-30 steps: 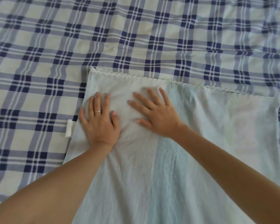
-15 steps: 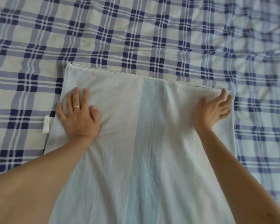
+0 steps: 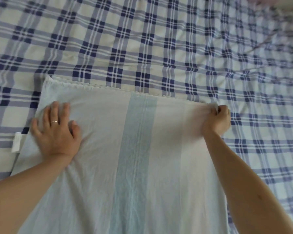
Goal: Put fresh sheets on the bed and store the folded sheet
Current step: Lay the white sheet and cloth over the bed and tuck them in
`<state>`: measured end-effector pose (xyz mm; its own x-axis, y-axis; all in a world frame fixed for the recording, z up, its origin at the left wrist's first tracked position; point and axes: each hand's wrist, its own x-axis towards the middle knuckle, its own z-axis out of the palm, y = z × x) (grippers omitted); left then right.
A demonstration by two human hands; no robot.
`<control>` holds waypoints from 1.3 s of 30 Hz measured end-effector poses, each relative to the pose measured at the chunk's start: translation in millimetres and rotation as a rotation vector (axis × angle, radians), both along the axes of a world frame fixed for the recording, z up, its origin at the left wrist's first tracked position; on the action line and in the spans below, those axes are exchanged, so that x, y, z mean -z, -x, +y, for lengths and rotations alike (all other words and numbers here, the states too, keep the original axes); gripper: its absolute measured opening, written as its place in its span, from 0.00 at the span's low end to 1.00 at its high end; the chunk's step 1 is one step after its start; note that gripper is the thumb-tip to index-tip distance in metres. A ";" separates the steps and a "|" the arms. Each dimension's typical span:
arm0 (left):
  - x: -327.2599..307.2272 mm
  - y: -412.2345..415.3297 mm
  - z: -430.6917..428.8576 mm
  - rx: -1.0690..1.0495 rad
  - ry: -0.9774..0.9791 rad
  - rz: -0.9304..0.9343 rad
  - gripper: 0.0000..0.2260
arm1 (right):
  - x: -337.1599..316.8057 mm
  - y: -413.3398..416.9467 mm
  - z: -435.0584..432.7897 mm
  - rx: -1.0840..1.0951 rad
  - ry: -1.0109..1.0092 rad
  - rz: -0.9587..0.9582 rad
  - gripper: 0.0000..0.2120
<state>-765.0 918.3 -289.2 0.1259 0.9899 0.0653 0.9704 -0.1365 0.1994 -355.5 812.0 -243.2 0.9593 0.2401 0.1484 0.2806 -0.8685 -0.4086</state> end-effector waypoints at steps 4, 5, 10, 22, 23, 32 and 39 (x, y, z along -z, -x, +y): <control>-0.1 -5.2 1.0 -0.003 -0.002 0.008 0.26 | 1.3 15.8 14.9 0.063 0.000 -0.007 0.20; -0.4 -0.8 0.4 -0.001 0.004 0.013 0.26 | 3.2 39.6 18.1 -0.050 -0.006 -0.046 0.23; -1.7 -3.0 -0.6 -0.002 0.003 0.042 0.26 | 22.6 194.1 18.0 -1.225 0.448 0.104 0.29; 9.9 -0.5 -1.2 0.012 -0.042 0.062 0.25 | 39.3 262.5 110.4 -1.349 0.273 -0.142 0.25; 10.2 1.2 -1.5 0.015 -0.058 0.060 0.25 | 41.4 272.7 100.3 -1.516 0.267 -0.221 0.25; 25.6 2.9 4.0 -0.013 -0.083 0.050 0.25 | 59.9 268.8 172.9 -1.187 0.260 -0.058 0.23; 11.3 4.5 5.8 -0.012 -0.058 0.008 0.25 | 57.0 289.7 -7.8 -1.170 0.274 0.007 0.26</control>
<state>-769.5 924.0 -300.5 0.1142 0.9860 0.1217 0.9735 -0.1355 0.1841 -645.2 804.2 -300.2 0.1399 0.9890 -0.0481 0.9556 -0.1476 -0.2550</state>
